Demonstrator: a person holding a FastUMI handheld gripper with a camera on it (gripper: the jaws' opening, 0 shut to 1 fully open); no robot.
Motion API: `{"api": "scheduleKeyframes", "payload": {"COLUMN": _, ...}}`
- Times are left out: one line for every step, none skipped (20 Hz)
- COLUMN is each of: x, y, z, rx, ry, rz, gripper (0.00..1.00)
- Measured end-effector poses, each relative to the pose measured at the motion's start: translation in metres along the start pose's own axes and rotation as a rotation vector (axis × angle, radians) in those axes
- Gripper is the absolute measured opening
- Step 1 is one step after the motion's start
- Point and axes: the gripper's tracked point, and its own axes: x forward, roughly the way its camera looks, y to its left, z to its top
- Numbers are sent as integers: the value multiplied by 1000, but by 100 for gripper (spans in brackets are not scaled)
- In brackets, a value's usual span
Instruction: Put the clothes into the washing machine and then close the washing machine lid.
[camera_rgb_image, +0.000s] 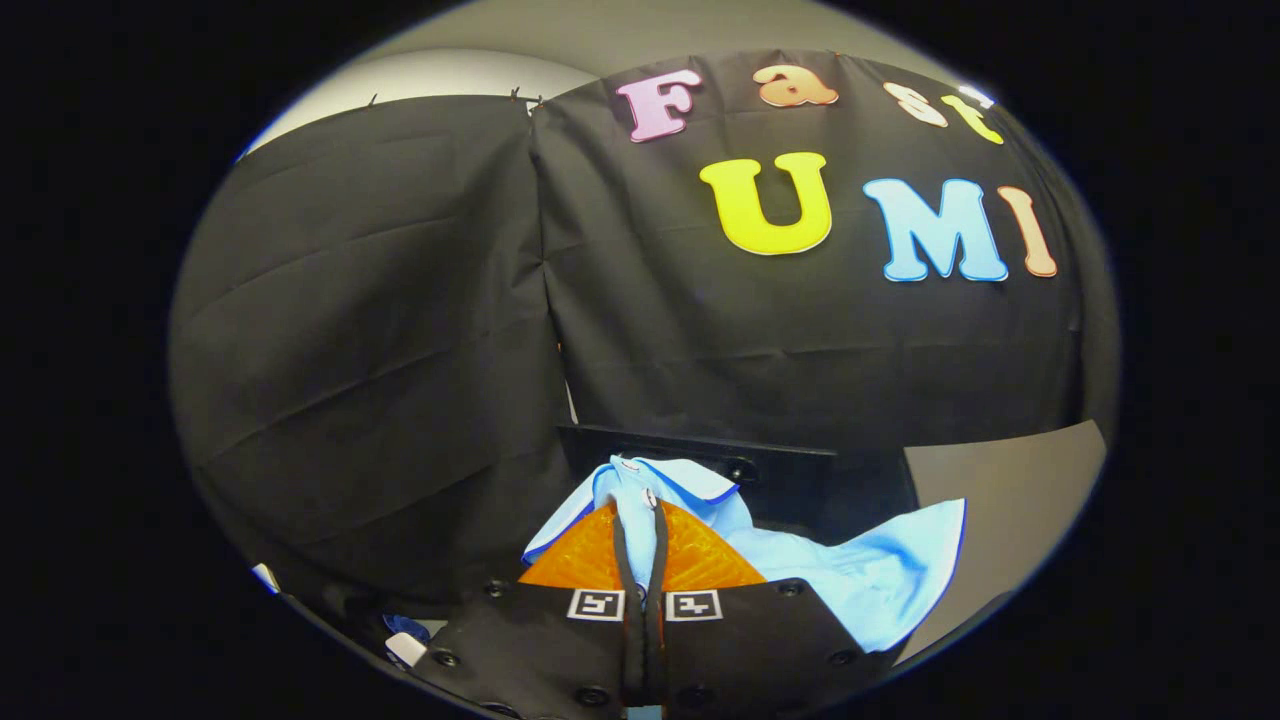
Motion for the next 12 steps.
{"api": "scheduleKeyframes", "payload": {"x": 8, "y": 6, "z": -5, "rx": 1, "ry": 9, "rz": 5, "gripper": 1}}
{"api": "scheduleKeyframes", "payload": {"x": 15, "y": 12, "z": -13, "rx": 1, "ry": 18, "rz": 9, "gripper": 1}}
{"api": "scheduleKeyframes", "payload": {"x": 23, "y": 17, "z": -22, "rx": 1, "ry": 33, "rz": 12, "gripper": 1}}
{"api": "scheduleKeyframes", "payload": {"x": 31, "y": 21, "z": -32, "rx": 2, "ry": 49, "rz": 15, "gripper": 1}}
{"api": "scheduleKeyframes", "payload": {"x": 39, "y": 26, "z": -41, "rx": 7, "ry": 65, "rz": 21, "gripper": 1}}
{"api": "scheduleKeyframes", "payload": {"x": 45, "y": 31, "z": -50, "rx": 11, "ry": 78, "rz": 28, "gripper": 1}}
{"api": "scheduleKeyframes", "payload": {"x": 52, "y": 34, "z": -60, "rx": 10, "ry": 92, "rz": 30, "gripper": 1}}
{"api": "scheduleKeyframes", "payload": {"x": 58, "y": 37, "z": -71, "rx": 4, "ry": 104, "rz": 30, "gripper": 1}}
{"api": "scheduleKeyframes", "payload": {"x": 65, "y": 38, "z": -81, "rx": -4, "ry": 119, "rz": 27, "gripper": 1}}
{"api": "scheduleKeyframes", "payload": {"x": 72, "y": 40, "z": -91, "rx": -9, "ry": 139, "rz": 23, "gripper": 1}}
{"api": "scheduleKeyframes", "payload": {"x": 76, "y": 42, "z": -101, "rx": -14, "ry": 156, "rz": 17, "gripper": 1}}
{"api": "scheduleKeyframes", "payload": {"x": 81, "y": 41, "z": -109, "rx": -21, "ry": 173, "rz": 10, "gripper": 1}}
